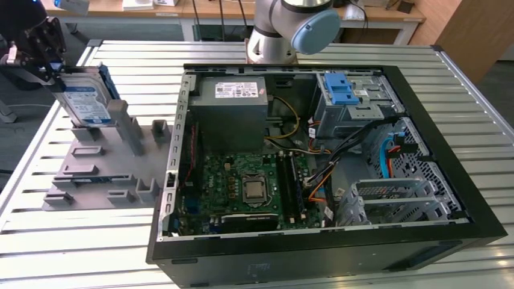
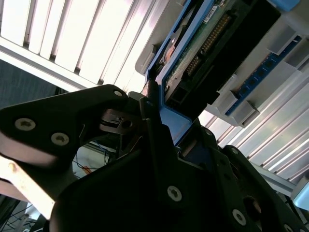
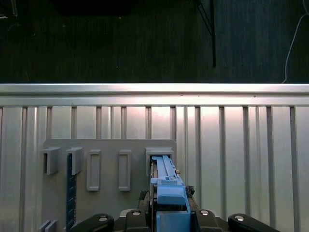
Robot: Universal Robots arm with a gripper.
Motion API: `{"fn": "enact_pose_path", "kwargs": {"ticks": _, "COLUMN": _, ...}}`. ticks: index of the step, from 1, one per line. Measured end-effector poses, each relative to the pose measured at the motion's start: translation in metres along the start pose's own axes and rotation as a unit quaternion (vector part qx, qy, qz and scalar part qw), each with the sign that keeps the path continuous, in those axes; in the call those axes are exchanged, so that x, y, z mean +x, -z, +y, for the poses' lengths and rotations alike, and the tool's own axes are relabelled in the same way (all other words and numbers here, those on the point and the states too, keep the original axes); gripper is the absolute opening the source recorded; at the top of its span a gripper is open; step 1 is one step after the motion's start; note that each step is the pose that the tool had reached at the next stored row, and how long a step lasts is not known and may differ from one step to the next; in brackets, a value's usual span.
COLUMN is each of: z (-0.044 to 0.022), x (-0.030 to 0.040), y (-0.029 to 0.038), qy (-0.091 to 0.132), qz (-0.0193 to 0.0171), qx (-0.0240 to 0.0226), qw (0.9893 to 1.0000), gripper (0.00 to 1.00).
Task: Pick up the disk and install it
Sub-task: 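Pick up the disk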
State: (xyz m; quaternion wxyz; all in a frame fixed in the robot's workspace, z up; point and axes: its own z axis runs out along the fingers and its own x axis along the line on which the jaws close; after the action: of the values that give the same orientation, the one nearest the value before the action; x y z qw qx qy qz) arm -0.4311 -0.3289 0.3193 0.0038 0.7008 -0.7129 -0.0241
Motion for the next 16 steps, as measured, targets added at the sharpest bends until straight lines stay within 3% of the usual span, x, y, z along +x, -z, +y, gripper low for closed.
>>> {"fn": "enact_pose_path", "kwargs": {"ticks": 16, "z": 0.0002, "x": -0.0002, "y": 0.0059, "qy": 0.000, "qz": 0.0000, "qx": 0.0000, "qw": 1.0000, "gripper": 0.37}}
